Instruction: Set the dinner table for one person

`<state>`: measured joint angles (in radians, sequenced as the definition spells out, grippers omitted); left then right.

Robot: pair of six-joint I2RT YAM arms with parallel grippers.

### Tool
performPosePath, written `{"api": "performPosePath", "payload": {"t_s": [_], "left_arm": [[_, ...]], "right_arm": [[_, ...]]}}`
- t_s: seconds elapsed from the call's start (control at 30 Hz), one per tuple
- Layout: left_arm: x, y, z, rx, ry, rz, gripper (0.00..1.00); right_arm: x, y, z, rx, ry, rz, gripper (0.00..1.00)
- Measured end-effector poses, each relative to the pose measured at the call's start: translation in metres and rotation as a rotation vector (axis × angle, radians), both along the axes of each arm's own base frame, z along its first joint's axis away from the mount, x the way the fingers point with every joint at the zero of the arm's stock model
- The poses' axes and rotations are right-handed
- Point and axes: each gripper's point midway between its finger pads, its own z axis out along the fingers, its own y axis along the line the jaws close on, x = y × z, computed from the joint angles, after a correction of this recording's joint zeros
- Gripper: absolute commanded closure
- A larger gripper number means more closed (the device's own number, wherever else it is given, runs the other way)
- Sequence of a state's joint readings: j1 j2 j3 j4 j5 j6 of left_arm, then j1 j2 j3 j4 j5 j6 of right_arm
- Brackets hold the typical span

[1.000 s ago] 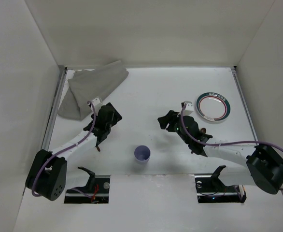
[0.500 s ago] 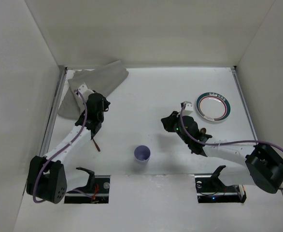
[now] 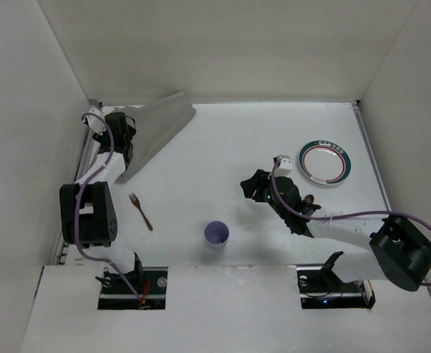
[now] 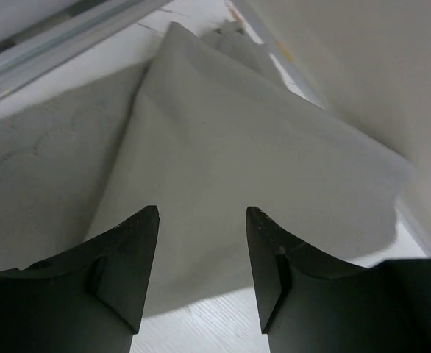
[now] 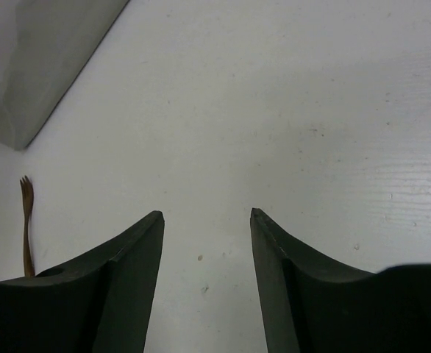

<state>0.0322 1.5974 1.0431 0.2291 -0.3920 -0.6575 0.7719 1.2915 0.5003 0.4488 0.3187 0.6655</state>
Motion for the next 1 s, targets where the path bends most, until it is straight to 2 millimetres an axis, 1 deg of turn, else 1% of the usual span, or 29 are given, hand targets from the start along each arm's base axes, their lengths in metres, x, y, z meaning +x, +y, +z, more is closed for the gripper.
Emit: {"api": "performPosePath", "payload": {"t_s": [0.1,0.17,0.27,0.37,0.47,0.53,0.6,0.67,0.7,0.77,0.87,0.9,1.0], "left_arm": [[0.012,0.030,-0.023,0.017,0.074,0.047,0.51],[0.017,0.045,-0.042,0.029,0.130,0.065,0.51],[0.020,0.059,-0.076,0.032,0.218,0.074,0.53],[0.024,0.059,-0.106,0.021,0.292,0.056,0.58],[0.033,0.056,-0.127,0.013,0.332,0.031,0.70],[0.043,0.054,-0.125,0.017,0.322,0.018,0.80],[0.056,0.048,-0.122,0.009,0.300,-0.009,0.86],[0.068,0.036,-0.119,0.002,0.276,-0.046,0.89],[0.073,0.026,-0.119,-0.001,0.265,-0.072,0.90],[0.084,-0.001,-0.116,-0.003,0.239,-0.133,0.91],[0.098,-0.058,-0.111,-0.011,0.202,-0.258,0.92],[0.101,-0.081,-0.110,-0.016,0.190,-0.307,0.92],[0.100,-0.149,-0.105,-0.036,0.163,-0.453,0.93]], "right_arm": [[0.000,0.000,0.000,0.001,-0.001,0.001,0.41],[0.000,0.000,0.000,0.001,-0.001,0.001,0.41],[0.000,0.000,0.001,0.001,-0.002,0.001,0.41],[0.000,0.000,-0.001,-0.003,0.000,0.002,0.41],[0.000,0.001,-0.003,-0.010,0.004,0.004,0.41],[0.000,0.002,-0.003,-0.011,0.002,0.007,0.41],[-0.001,0.002,-0.002,-0.013,0.001,0.009,0.41],[-0.001,0.002,-0.002,-0.015,-0.001,0.009,0.41],[-0.001,0.002,-0.002,-0.017,-0.002,0.008,0.41],[0.000,0.001,-0.002,-0.019,-0.004,0.004,0.41],[0.000,0.001,-0.002,-0.021,-0.005,0.000,0.41],[0.000,0.001,-0.002,-0.021,-0.005,0.000,0.41],[0.001,0.000,-0.001,-0.019,-0.008,-0.004,0.41]]}}
